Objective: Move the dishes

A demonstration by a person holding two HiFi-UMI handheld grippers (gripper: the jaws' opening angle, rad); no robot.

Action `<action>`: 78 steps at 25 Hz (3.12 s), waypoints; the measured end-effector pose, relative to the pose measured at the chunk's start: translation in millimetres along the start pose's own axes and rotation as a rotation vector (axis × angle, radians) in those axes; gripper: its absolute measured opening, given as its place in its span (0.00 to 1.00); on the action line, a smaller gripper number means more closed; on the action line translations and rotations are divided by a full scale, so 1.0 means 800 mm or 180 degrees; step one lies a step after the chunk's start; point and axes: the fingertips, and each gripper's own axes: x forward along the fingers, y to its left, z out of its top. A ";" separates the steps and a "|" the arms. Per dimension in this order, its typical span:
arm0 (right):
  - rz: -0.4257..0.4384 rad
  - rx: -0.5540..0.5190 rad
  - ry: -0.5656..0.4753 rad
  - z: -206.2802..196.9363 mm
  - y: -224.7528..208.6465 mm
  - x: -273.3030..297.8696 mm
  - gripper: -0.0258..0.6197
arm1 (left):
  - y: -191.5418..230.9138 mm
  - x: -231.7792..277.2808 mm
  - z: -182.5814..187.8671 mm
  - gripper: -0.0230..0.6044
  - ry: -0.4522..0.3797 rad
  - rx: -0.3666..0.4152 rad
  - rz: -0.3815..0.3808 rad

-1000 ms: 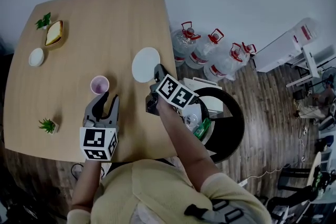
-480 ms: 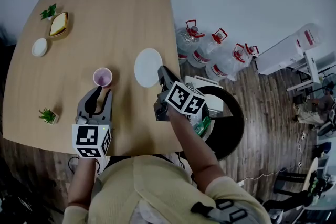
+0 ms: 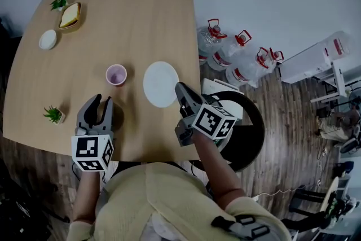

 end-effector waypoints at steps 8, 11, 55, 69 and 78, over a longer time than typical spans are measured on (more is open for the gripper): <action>0.0177 0.0067 0.0277 -0.038 0.011 -0.017 0.08 | 0.006 -0.018 -0.027 0.23 0.0138 -0.0015 0.0047; 0.0214 0.0094 0.0374 -0.049 0.012 -0.026 0.08 | 0.004 -0.022 -0.031 0.23 0.0162 0.0025 0.0056; -0.0226 0.0053 0.1549 -0.175 -0.056 -0.063 0.09 | 0.003 -0.050 -0.075 0.23 0.0464 0.0188 0.0066; -0.0767 -0.0410 0.1437 -0.166 -0.085 -0.045 0.11 | 0.004 -0.045 -0.080 0.23 0.0522 0.0289 0.0065; -0.0963 -0.0995 0.1341 -0.156 -0.091 -0.034 0.12 | 0.008 -0.043 -0.082 0.23 0.0537 0.0270 0.0074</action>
